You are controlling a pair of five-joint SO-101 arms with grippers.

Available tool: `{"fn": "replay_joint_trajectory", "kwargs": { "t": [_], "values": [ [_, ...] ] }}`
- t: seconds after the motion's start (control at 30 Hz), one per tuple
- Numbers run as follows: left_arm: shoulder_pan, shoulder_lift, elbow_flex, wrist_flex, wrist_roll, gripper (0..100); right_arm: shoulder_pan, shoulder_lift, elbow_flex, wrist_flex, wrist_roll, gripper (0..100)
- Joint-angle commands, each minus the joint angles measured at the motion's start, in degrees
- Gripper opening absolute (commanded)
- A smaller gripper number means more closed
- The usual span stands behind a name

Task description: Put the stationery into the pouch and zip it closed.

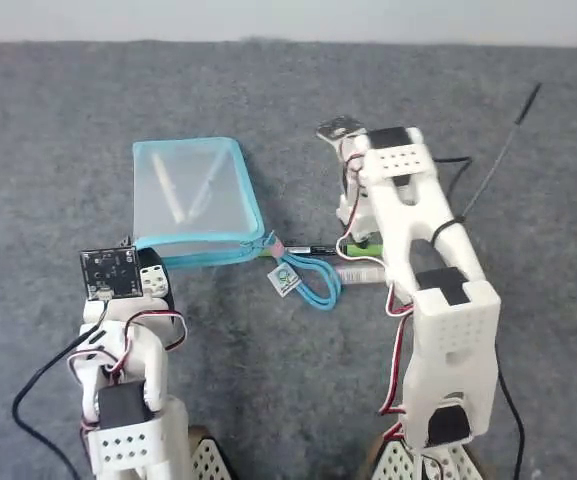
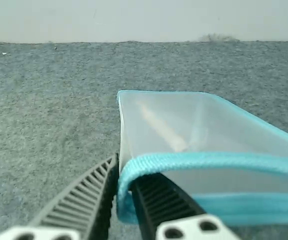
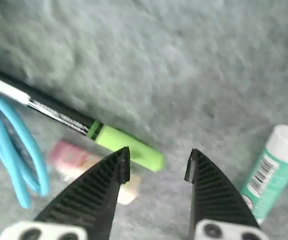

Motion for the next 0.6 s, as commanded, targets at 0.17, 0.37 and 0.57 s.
{"fn": "replay_joint_trajectory", "kwargs": {
  "t": [0.17, 0.37, 0.57],
  "values": [
    [0.35, -1.41, -4.62, -0.35, 0.35, 1, 5.93, -23.78, 2.99, 2.33, 3.25, 19.4],
    [0.35, -1.41, -4.62, -0.44, 0.35, 1, 4.7, -42.24, 30.59, -8.31, 16.7, 19.4],
    [0.44, -1.41, -4.53, -0.44, 0.35, 1, 0.13, -56.22, 54.24, -17.45, 28.66, 19.9]
  ]
}}
